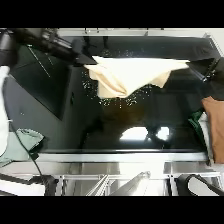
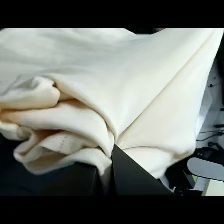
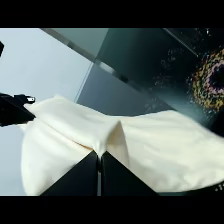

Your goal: Fold the shirts.

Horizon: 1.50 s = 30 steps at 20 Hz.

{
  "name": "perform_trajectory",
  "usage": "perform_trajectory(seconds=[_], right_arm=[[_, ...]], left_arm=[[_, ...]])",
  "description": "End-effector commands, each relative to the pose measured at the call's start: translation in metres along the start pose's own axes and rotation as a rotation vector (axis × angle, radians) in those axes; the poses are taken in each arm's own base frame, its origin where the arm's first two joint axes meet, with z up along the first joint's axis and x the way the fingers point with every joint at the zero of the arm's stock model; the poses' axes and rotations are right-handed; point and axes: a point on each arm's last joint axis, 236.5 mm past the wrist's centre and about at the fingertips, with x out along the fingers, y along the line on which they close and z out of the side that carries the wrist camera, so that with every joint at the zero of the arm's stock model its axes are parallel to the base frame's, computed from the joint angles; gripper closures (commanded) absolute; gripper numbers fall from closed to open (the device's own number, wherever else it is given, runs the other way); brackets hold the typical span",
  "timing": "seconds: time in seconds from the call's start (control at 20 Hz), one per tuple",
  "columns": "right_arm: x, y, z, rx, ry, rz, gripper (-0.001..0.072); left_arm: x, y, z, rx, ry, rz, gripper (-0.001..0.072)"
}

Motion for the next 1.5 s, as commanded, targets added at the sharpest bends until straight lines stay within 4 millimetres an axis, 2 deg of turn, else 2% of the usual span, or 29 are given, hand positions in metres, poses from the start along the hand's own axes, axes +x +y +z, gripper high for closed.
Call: perform_trajectory(seconds=[0.0,0.1,0.2,0.3,0.35,0.45,0.5,0.55,0.6,0.7,0.75,0.8,0.9,0.95,1.1,1.2,1.3,1.45], right_arm=[[-0.012,0.0,0.012,-0.028,-0.04,-0.052,0.0694],[-0.005,-0.01,-0.011,-0.03,0.048,-0.095,0.0694],[0.003,-0.019,-0.04,-0.043,0.151,-0.127,0.0694],[0.013,-0.024,-0.066,-0.034,0.231,-0.135,0.0692],[0.017,-0.027,-0.08,-0.01,0.265,-0.14,0.0651],[0.019,-0.039,-0.11,0.044,0.344,-0.174,0.0276],[0.018,-0.047,-0.125,0.071,0.387,-0.201,0.0227],[0.015,-0.057,-0.139,0.09,0.426,-0.232,0.0227],[0.009,-0.07,-0.152,0.11,0.466,-0.278,0.0227],[-0.013,-0.109,-0.171,0.142,0.542,-0.436,0.0227],[-0.026,-0.132,-0.17,0.147,0.542,-0.534,0.0226],[-0.038,-0.153,-0.161,0.162,0.501,-0.622,0.0226],[-0.05,-0.182,-0.141,0.205,0.396,-0.692,0.0226],[-0.055,-0.192,-0.137,0.253,0.371,-0.699,0.0227],[-0.056,-0.215,-0.14,0.419,0.336,-0.655,0.0227],[-0.054,-0.228,-0.147,0.459,0.349,-0.644,0.0228],[-0.051,-0.237,-0.155,0.489,0.365,-0.636,0.0228],[-0.043,-0.236,-0.152,0.498,0.347,-0.598,0.0229]], left_arm=[[-0.038,0.009,-0.009,-0.023,-0.072,0.058,0.0683],[-0.033,0.017,-0.025,-0.068,-0.044,0.054,0.0683],[-0.019,0.025,-0.045,-0.122,0.01,0.041,0.0678],[0.0,0.032,-0.066,-0.175,0.07,0.021,0.0305],[0.008,0.037,-0.076,-0.202,0.096,0.014,0.0213],[0.022,0.047,-0.099,-0.265,0.151,-0.001,0.0187],[0.028,0.051,-0.111,-0.293,0.179,-0.009,0.0186],[0.034,0.056,-0.123,-0.321,0.207,-0.016,0.0131],[0.039,0.061,-0.135,-0.351,0.234,-0.017,0.0],[0.049,0.074,-0.162,-0.409,0.289,0.001,-0.0007],[0.056,0.079,-0.174,-0.439,0.308,0.003,-0.0007],[0.064,0.081,-0.187,-0.468,0.328,0.002,-0.0002],[0.085,0.082,-0.209,-0.51,0.355,0.002,-0.0001],[0.099,0.077,-0.217,-0.53,0.359,-0.014,0.0],[0.139,0.058,-0.246,-0.54,0.397,-0.022,-0.0001],[0.162,0.049,-0.266,-0.507,0.429,0.007,-0.0001],[0.183,0.046,-0.276,-0.487,0.444,0.031,0.0],[0.213,0.049,-0.284,-0.485,0.484,0.059,0.0016]])
